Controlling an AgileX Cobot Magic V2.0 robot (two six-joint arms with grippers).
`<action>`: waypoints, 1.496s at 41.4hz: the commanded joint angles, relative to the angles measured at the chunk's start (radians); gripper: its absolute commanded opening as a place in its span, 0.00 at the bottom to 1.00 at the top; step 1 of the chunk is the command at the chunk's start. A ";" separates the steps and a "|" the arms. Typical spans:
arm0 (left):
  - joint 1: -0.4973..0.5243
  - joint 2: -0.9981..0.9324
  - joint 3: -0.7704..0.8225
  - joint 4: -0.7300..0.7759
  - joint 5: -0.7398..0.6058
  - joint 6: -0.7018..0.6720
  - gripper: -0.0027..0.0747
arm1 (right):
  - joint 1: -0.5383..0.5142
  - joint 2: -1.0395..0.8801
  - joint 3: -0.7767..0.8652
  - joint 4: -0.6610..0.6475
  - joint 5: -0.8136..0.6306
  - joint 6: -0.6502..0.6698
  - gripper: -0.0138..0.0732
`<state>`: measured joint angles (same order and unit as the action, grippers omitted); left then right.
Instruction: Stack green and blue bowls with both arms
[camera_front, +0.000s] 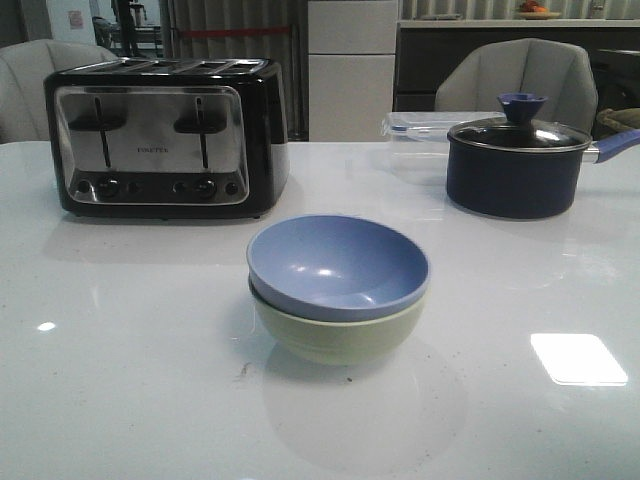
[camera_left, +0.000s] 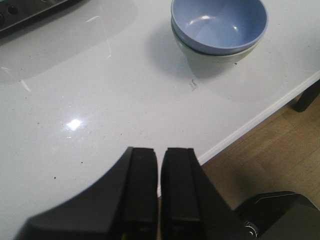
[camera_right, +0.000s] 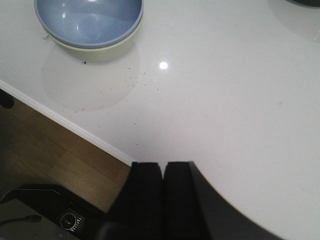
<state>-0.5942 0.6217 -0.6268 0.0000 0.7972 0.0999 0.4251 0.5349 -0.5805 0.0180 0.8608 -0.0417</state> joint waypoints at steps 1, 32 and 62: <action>-0.001 0.003 -0.029 0.000 -0.077 -0.004 0.16 | -0.002 0.001 -0.029 -0.009 -0.064 0.000 0.23; 0.079 -0.086 0.017 0.005 -0.128 -0.002 0.16 | -0.002 0.001 -0.029 -0.009 -0.063 0.000 0.22; 0.559 -0.648 0.635 -0.111 -0.822 -0.002 0.16 | -0.002 0.001 -0.029 -0.009 -0.062 0.000 0.22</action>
<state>-0.0371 -0.0046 0.0032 -0.0996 0.1024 0.0999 0.4251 0.5349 -0.5805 0.0163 0.8608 -0.0417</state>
